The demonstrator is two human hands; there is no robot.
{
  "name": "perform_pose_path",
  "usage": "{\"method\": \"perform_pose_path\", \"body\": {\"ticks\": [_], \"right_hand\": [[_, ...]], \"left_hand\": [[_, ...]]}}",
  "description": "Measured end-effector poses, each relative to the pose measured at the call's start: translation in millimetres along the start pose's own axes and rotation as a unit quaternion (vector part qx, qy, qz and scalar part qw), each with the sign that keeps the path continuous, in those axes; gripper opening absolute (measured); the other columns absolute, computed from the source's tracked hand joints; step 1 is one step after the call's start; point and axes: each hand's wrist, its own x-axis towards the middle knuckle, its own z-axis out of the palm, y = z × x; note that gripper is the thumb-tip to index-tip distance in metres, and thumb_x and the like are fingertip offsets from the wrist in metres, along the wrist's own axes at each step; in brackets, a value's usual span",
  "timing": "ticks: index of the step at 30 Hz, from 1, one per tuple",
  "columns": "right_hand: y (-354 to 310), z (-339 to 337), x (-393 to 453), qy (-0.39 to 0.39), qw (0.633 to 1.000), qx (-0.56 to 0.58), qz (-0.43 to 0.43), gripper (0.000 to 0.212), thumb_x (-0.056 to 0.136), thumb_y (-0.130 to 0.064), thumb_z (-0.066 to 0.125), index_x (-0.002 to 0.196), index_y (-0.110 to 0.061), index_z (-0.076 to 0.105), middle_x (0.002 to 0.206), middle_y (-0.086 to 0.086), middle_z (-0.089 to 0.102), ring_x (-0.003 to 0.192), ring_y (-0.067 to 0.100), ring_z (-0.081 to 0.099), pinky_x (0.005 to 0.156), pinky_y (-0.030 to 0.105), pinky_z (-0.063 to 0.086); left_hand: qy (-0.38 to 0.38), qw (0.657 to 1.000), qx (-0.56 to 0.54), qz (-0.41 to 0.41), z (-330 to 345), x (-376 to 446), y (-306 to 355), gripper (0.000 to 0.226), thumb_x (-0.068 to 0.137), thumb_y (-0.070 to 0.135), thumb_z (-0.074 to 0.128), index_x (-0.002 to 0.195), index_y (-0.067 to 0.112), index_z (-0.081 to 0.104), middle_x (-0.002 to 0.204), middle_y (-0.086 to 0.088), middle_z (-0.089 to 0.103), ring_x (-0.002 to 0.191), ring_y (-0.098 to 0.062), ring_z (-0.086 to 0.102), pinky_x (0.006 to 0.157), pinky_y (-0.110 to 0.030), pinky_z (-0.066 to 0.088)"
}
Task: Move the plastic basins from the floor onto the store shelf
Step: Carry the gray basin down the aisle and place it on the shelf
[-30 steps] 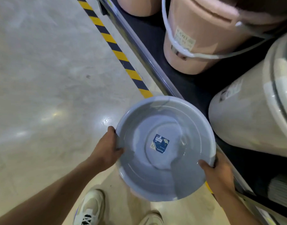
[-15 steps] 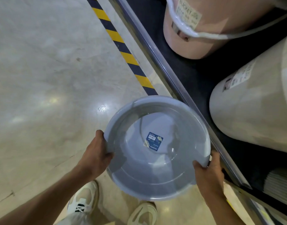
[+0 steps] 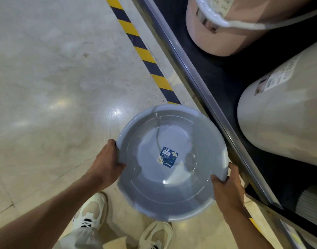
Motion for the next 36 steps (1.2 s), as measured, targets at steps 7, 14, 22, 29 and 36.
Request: {"method": "perform_pose_path", "body": {"ticks": [7, 14, 22, 29, 36], "right_hand": [[9, 12, 4, 0.021, 1.000, -0.014, 0.008, 0.048, 0.091, -0.007, 0.065, 0.131, -0.026, 0.047, 0.105, -0.001, 0.055, 0.094, 0.027, 0.054, 0.078, 0.045, 0.053], [9, 13, 11, -0.010, 0.995, -0.100, 0.022, 0.050, 0.090, -0.006, 0.065, 0.135, -0.018, 0.046, 0.124, 0.019, 0.048, 0.103, 0.043, 0.055, 0.077, 0.041, 0.049], [23, 21, 14, -0.050, 0.996, 0.018, 0.077, 0.050, 0.086, -0.006, 0.068, 0.130, -0.018, 0.046, 0.121, 0.014, 0.057, 0.105, 0.036, 0.057, 0.079, 0.044, 0.054], [57, 35, -21, -0.164, 0.913, 0.272, 0.256, 0.047, 0.087, -0.007, 0.070, 0.128, -0.024, 0.058, 0.125, 0.001, 0.068, 0.114, 0.026, 0.061, 0.075, 0.037, 0.048], [69, 50, -36, -0.149, 0.910, 0.306, 0.237, 0.051, 0.085, -0.007, 0.072, 0.127, -0.033, 0.058, 0.123, -0.006, 0.069, 0.111, 0.020, 0.064, 0.078, 0.037, 0.051]], "left_hand": [[0.026, 0.999, 0.016, -0.017, 10, 2, 1, 0.047, 0.082, 0.009, 0.076, 0.100, 0.019, 0.034, 0.079, 0.015, 0.036, 0.064, -0.009, 0.039, 0.049, -0.020, 0.028], [0.011, 0.997, 0.055, -0.059, 9, 7, 8, 0.035, 0.082, 0.005, 0.067, 0.096, 0.014, 0.037, 0.095, -0.005, 0.044, 0.082, -0.025, 0.043, 0.069, -0.035, 0.035], [-0.021, 0.995, -0.021, -0.091, 16, 7, -8, 0.034, 0.087, 0.012, 0.068, 0.106, 0.017, 0.041, 0.089, -0.002, 0.054, 0.071, -0.018, 0.054, 0.053, -0.027, 0.047], [-0.188, 0.916, -0.305, -0.180, 21, -9, -31, 0.082, 0.073, 0.018, 0.087, 0.141, 0.030, 0.042, 0.127, -0.006, 0.064, 0.109, -0.031, 0.068, 0.078, -0.052, 0.064], [-0.171, 0.894, -0.378, -0.166, 43, -24, -42, 0.074, 0.085, 0.013, 0.080, 0.144, 0.032, 0.040, 0.128, -0.004, 0.066, 0.103, -0.025, 0.073, 0.071, -0.042, 0.065]]}}
